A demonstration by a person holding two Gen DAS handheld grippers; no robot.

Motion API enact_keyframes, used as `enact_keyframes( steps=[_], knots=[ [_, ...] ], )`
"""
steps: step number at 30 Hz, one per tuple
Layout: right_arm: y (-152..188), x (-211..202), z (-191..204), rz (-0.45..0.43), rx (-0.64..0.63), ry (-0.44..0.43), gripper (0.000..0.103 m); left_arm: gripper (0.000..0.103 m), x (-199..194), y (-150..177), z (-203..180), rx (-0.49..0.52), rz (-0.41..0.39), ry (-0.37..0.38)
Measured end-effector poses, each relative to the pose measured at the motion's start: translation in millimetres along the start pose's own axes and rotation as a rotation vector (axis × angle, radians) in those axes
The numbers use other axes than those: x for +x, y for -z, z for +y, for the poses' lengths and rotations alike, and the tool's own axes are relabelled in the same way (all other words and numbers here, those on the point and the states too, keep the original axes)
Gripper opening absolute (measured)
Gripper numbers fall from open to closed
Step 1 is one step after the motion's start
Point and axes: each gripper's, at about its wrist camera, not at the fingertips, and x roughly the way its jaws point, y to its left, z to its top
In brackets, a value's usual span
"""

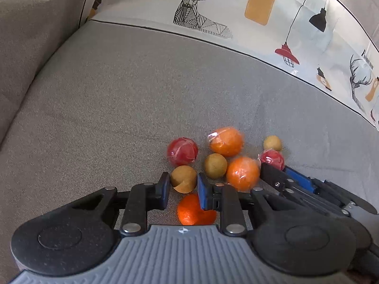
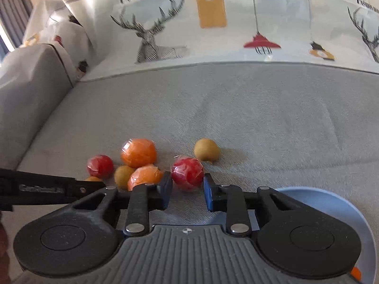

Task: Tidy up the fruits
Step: 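Grasp a small brown fruit with the left gripper while the right gripper grasps a red wrapped fruit, then carry the brown fruit and red fruit over the light-blue plate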

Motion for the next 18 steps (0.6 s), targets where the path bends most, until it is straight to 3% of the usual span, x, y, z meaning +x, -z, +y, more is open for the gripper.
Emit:
enact_keyframes(
  steps=[18],
  knots=[
    [3.5,-5.4,4.5,-0.009,-0.033,-0.004,0.029,0.027,-3.8,4.0,-7.4,0.043,-0.011,-0.023]
  ],
)
